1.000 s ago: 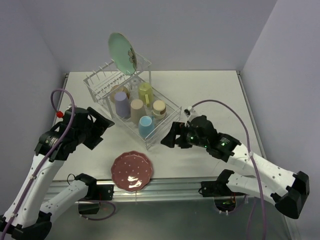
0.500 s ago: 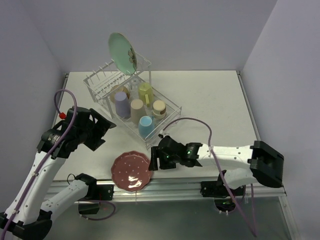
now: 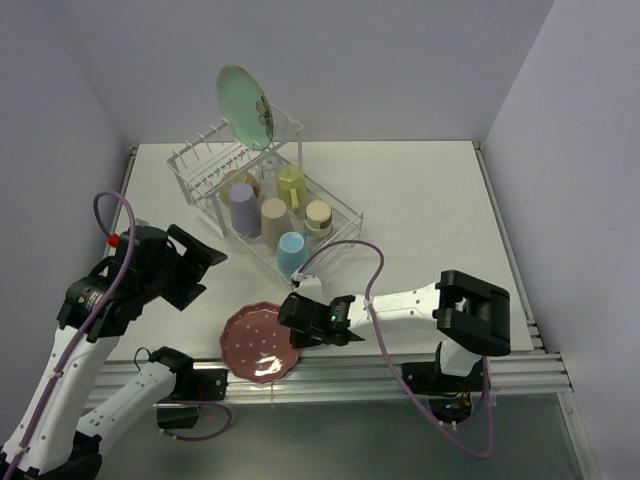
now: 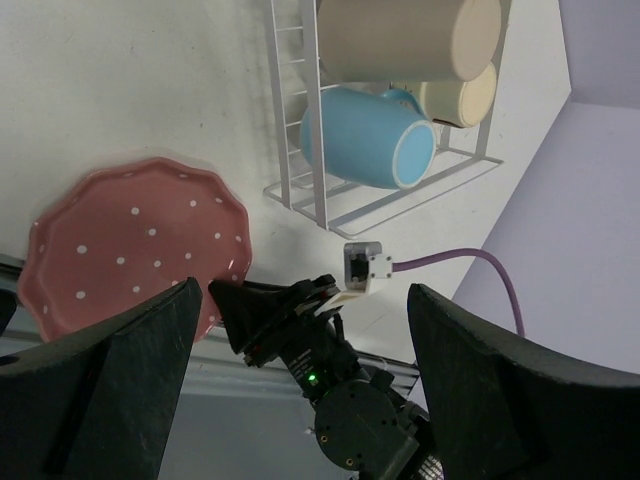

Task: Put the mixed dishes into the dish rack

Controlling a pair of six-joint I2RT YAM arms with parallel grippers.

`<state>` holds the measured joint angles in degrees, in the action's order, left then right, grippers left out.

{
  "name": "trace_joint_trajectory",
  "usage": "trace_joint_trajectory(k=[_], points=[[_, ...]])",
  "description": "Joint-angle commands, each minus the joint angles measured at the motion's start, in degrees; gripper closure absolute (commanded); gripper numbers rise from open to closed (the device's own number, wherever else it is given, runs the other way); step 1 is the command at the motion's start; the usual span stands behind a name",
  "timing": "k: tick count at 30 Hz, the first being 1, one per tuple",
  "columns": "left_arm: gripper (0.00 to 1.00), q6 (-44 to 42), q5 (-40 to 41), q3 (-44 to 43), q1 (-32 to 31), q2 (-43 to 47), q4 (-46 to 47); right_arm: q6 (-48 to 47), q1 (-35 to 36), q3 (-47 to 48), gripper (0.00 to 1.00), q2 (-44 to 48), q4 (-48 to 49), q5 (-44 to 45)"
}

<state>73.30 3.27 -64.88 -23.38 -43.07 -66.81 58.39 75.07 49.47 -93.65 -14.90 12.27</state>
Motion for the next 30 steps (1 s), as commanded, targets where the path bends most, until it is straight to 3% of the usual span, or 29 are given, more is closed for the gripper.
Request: trace_joint_trajectory(k=[1,2,4,11,21,30], points=[[0.1,-0.17,0.42,-2.0,0.08,0.97,-1.31,1.9,0.43,3.0,0.74,-0.83,-3.55,6.44],[0.1,-0.52,0.34,-2.18,0.08,0.88,-1.4,2.08,0.52,3.0,0.89,-0.84,-3.91,6.62],[0.11,-1.05,0.25,-2.27,0.08,0.71,-1.66,1.64,0.78,3.17,1.0,-0.31,-5.13,6.53],[0.08,-5.88,-2.83,-2.7,0.08,-1.4,-2.1,-2.93,5.0,3.97,1.0,7.15,-11.64,10.48],[0.06,-10.8,-4.5,-2.88,0.08,-2.28,-0.17,-14.26,5.18,7.21,1.0,20.43,-14.9,10.94],[0.08,-12.92,-20.21,10.82,0.08,1.23,13.26,-14.45,4.83,11.77,1.0,27.01,-24.02,11.37]])
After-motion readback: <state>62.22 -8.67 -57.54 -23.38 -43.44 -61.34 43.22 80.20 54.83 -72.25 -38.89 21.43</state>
